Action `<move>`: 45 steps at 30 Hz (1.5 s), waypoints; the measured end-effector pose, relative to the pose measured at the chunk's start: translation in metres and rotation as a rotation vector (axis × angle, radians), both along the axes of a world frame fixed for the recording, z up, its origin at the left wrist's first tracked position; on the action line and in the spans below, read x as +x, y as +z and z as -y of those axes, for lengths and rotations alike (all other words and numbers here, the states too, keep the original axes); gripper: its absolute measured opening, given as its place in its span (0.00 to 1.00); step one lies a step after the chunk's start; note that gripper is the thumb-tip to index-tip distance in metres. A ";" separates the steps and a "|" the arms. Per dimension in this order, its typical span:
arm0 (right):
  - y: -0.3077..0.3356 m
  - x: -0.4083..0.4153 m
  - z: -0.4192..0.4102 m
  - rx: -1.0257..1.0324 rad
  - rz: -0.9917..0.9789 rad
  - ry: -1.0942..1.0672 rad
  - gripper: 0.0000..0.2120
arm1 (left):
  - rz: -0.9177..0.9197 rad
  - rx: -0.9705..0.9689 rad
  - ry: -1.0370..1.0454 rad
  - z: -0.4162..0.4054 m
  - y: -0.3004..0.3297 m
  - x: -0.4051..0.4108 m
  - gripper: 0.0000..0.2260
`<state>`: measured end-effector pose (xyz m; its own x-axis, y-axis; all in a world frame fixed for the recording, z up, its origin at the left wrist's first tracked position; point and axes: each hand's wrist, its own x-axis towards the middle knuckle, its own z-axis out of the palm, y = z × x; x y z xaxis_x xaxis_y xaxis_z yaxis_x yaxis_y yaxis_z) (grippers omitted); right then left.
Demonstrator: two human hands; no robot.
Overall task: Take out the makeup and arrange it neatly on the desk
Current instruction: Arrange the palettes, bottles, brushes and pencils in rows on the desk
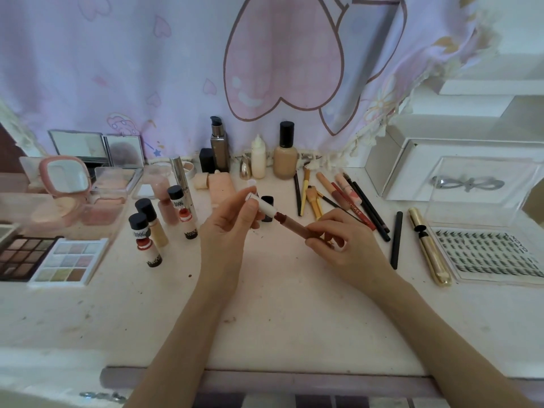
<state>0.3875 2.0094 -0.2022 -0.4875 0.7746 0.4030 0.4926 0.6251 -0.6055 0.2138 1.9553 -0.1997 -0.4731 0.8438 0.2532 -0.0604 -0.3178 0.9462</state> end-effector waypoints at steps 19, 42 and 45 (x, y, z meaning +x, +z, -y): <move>0.012 -0.117 0.033 -0.220 -0.137 0.187 0.06 | -1.446 -0.424 0.053 0.117 -0.019 -0.071 0.21; -0.014 -0.154 0.034 -0.223 -0.155 0.206 0.06 | -1.503 -0.475 0.052 0.116 -0.023 -0.072 0.22; -0.014 -0.153 0.035 -0.234 -0.157 0.204 0.07 | -1.535 -0.474 0.053 0.116 -0.023 -0.073 0.23</move>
<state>0.2348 1.9748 -0.2163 -0.5883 0.7477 0.3081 0.2611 0.5363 -0.8026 0.1410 1.8396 -0.2229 -0.0606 0.9721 0.2265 0.9935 0.0368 0.1079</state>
